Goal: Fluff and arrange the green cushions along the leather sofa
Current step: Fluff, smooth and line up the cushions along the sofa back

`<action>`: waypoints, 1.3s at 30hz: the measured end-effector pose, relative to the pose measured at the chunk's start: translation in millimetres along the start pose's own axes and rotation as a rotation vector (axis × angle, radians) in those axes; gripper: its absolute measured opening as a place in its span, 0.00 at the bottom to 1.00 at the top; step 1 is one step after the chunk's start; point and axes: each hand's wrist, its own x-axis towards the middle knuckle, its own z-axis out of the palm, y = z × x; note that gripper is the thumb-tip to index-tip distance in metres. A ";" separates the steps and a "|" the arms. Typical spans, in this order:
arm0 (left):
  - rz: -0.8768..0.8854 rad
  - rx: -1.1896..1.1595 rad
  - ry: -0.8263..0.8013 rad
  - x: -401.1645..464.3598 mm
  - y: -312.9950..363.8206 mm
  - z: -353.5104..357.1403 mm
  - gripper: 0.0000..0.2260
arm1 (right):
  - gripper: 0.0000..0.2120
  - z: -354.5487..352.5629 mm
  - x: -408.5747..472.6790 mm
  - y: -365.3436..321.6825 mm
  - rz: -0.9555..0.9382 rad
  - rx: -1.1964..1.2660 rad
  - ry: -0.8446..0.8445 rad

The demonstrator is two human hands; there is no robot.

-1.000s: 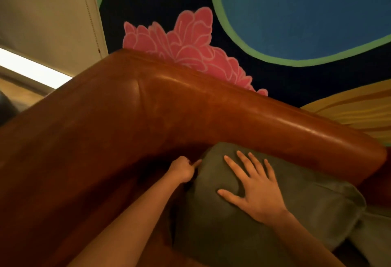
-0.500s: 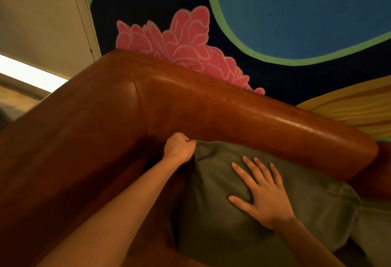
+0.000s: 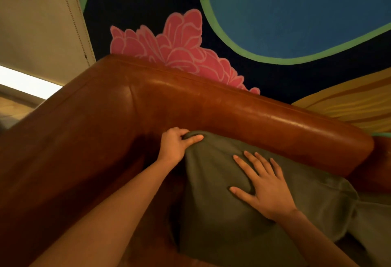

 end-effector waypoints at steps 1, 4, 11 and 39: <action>0.026 0.036 0.000 5.7 0.7 -2.6 0.15 | 0.36 -0.9 0.0 0.7 0.007 0.010 0.008; 0.026 0.008 0.033 4.8 -3.3 -2.0 0.15 | 0.36 -2.3 -1.4 0.4 -0.006 0.020 0.016; 0.000 -0.124 0.146 6.9 -7.2 5.8 0.15 | 0.38 -5.2 3.2 8.3 0.003 0.071 0.050; -0.862 -0.172 0.071 -180.0 -185.1 68.4 0.22 | 0.35 53.9 -40.5 -119.0 -0.785 -0.253 0.099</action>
